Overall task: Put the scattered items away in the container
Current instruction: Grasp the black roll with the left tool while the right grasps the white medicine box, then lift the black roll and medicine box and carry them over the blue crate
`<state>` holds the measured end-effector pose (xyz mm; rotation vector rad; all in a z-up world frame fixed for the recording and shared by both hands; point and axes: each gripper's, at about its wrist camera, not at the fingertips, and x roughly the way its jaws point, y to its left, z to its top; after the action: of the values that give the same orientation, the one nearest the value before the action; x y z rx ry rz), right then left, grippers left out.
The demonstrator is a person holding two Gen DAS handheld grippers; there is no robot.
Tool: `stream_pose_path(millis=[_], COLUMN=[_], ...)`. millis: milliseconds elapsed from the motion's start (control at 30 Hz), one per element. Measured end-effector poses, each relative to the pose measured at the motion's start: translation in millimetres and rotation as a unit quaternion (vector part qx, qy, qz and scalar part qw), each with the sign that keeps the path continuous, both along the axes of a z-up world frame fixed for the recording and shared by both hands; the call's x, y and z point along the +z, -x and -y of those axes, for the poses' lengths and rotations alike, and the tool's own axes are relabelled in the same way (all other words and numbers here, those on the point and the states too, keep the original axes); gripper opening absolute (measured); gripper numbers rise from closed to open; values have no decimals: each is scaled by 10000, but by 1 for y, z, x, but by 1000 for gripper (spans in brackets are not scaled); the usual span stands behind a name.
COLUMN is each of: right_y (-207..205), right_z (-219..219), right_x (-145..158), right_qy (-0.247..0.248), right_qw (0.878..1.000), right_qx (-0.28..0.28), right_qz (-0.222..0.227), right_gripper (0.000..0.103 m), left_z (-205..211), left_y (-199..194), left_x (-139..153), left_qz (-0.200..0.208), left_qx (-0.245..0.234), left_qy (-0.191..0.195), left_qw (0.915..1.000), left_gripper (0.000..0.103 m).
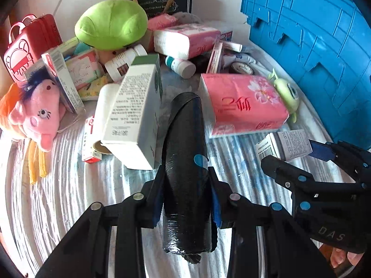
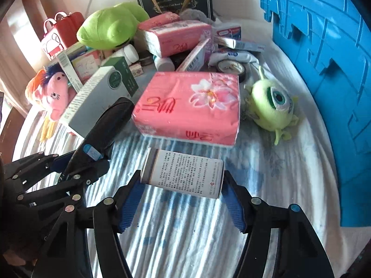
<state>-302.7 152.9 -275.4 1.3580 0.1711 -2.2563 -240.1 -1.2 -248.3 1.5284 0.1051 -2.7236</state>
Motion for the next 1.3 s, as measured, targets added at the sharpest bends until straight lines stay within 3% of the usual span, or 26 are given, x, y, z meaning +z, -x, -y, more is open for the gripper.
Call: stream_pose_path(millis=[400, 800, 1033, 1300], right_y=[-28, -50, -53, -33], right_z=[25, 16, -49, -191], right_x=[121, 236, 309, 365], right_qy=[276, 255, 453, 307], right_qw=[9937, 9738, 9540, 9289], right_qx=[188, 48, -273, -591], right_qz=[-1065, -2259, -2952, -3643], right_gripper=[66, 66, 66, 66], left_z=[18, 13, -47, -171], left_y=[-1, -13, -12, 7], left_x=[104, 188, 245, 299], left_qz=[-1104, -2169, -2683, -3044], left_qx=[197, 51, -426, -874], left_qy=[78, -29, -267, -460], left_qw=[9937, 9762, 9620, 9474], left_gripper=[33, 33, 33, 33])
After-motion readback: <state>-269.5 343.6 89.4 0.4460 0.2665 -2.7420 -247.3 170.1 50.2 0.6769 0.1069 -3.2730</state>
